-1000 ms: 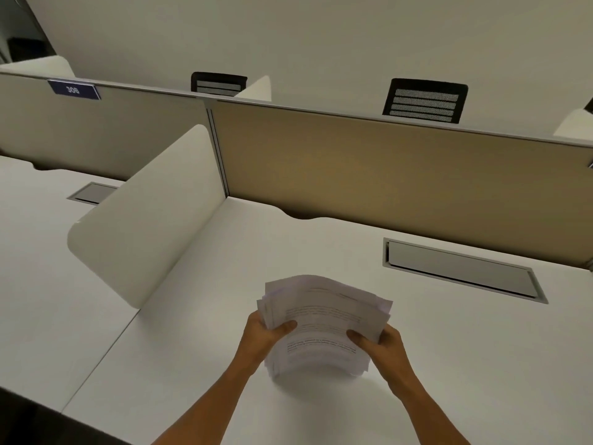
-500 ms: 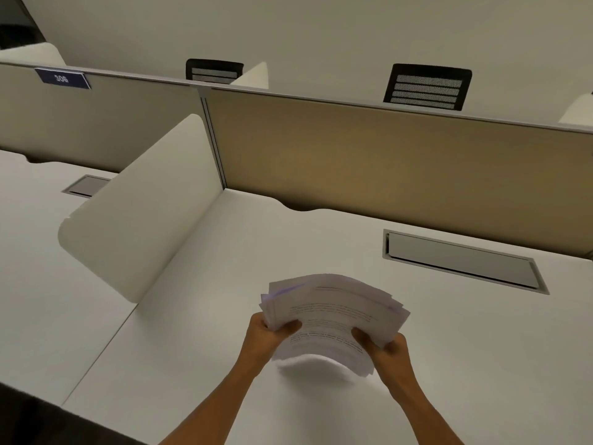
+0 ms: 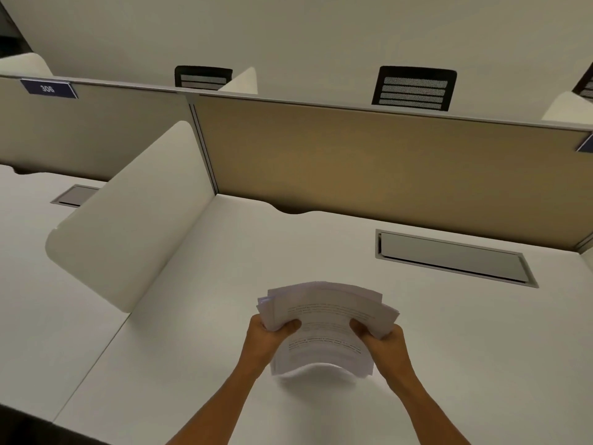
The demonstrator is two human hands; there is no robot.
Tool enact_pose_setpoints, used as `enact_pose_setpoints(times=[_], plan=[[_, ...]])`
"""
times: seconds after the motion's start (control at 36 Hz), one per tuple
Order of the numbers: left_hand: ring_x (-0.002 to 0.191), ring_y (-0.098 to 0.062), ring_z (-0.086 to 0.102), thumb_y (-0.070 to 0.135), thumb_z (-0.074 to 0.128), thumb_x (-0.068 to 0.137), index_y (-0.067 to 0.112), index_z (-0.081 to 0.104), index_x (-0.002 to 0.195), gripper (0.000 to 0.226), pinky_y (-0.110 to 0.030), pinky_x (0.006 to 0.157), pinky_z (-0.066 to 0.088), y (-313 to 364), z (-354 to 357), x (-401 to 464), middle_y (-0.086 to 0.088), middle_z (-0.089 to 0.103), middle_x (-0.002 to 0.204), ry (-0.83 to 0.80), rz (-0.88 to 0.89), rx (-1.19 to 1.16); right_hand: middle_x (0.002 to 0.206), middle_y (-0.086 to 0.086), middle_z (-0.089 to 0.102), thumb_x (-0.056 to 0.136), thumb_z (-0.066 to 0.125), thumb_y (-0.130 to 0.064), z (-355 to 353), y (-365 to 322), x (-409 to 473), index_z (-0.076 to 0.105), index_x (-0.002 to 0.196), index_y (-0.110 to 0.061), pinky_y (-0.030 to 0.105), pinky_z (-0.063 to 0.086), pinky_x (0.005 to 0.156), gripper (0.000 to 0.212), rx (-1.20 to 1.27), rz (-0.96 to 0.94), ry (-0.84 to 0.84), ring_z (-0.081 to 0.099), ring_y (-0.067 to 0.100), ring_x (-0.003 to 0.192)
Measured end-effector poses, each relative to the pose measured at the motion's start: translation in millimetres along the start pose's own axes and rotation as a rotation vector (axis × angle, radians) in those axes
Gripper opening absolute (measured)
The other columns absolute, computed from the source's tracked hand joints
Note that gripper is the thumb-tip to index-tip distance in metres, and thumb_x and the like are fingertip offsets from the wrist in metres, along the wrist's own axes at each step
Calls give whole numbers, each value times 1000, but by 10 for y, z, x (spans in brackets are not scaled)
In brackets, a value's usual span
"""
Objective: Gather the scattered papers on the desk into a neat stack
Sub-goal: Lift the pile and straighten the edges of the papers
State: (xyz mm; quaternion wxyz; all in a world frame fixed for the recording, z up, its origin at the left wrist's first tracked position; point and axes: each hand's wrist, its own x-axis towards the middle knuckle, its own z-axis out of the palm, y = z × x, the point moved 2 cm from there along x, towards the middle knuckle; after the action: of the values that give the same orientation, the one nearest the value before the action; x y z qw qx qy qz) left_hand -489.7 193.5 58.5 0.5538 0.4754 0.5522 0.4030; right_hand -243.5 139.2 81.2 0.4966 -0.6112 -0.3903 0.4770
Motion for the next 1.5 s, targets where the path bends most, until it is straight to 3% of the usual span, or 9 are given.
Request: enact_pose_setpoints(times=[0.17, 0.25, 0.44, 0.61, 0.75, 0.94, 1.17, 1.28, 1.5], plan=[[94, -13, 73, 44, 88, 60, 37, 67, 107, 51, -28, 73, 63, 27, -79, -14, 7, 76, 103, -31, 47, 46, 97, -5, 80, 71, 87, -30, -130, 38, 36, 75, 105, -25, 26, 63, 67, 37, -14, 38, -36, 76, 13, 87], [96, -16, 74, 31, 87, 71, 36, 70, 104, 38, -33, 80, 62, 21, -107, -14, 5, 77, 104, -57, 45, 64, 95, -5, 80, 77, 84, -23, -163, 72, 52, 74, 103, -24, 28, 63, 67, 28, -33, 61, -24, 77, 16, 86], [91, -18, 75, 45, 87, 59, 39, 75, 96, 39, -41, 77, 64, 44, 68, -39, 2, 79, 97, -57, 13, 20, 85, -2, 80, 88, 75, -20, -100, 90, 40, 79, 90, -23, 20, 57, 57, 6, -7, 79, 19, 76, 18, 78], [88, -9, 74, 47, 86, 60, 48, 73, 100, 42, -24, 65, 61, 152, 76, -90, 12, 78, 96, -24, 87, -9, 93, 3, 80, 82, 78, -28, -204, -52, -1, 81, 96, -25, 23, 59, 64, 14, 43, 5, -26, 75, 17, 82], [92, -9, 73, 44, 88, 56, 44, 75, 97, 43, -23, 68, 60, 109, 28, -76, 9, 77, 100, -36, 65, -3, 104, 2, 79, 79, 83, -16, -233, 14, -22, 77, 108, -24, 18, 58, 73, 30, 41, 21, -73, 74, 15, 95], [86, -12, 76, 47, 87, 56, 44, 77, 93, 39, -32, 72, 64, 119, 115, -38, 7, 80, 93, -26, 38, -24, 101, -4, 79, 82, 81, -21, -39, 31, -3, 77, 103, -38, 34, 63, 79, 27, -24, 20, -58, 75, 14, 94], [78, -13, 76, 49, 86, 57, 34, 79, 91, 38, -22, 62, 60, 274, 95, -38, 4, 80, 87, -13, 79, -41, 91, -4, 80, 60, 85, -52, -88, -137, 12, 79, 95, -38, 27, 61, 67, 39, 3, 15, -36, 76, 12, 82], [85, -17, 76, 42, 87, 60, 37, 80, 88, 29, -28, 68, 62, 136, 112, -87, 2, 80, 92, -70, -7, -6, 98, -4, 80, 61, 86, -48, -120, 7, -43, 78, 102, -33, 32, 63, 75, 45, -22, 51, -63, 76, 13, 89], [90, -19, 76, 39, 85, 64, 32, 78, 97, 35, -41, 76, 64, -85, 253, -216, 0, 80, 97, -65, -69, -32, 91, -10, 80, 83, 80, -21, -57, 164, -98, 78, 86, -44, 20, 60, 62, 24, -66, 63, 3, 75, 9, 83]])
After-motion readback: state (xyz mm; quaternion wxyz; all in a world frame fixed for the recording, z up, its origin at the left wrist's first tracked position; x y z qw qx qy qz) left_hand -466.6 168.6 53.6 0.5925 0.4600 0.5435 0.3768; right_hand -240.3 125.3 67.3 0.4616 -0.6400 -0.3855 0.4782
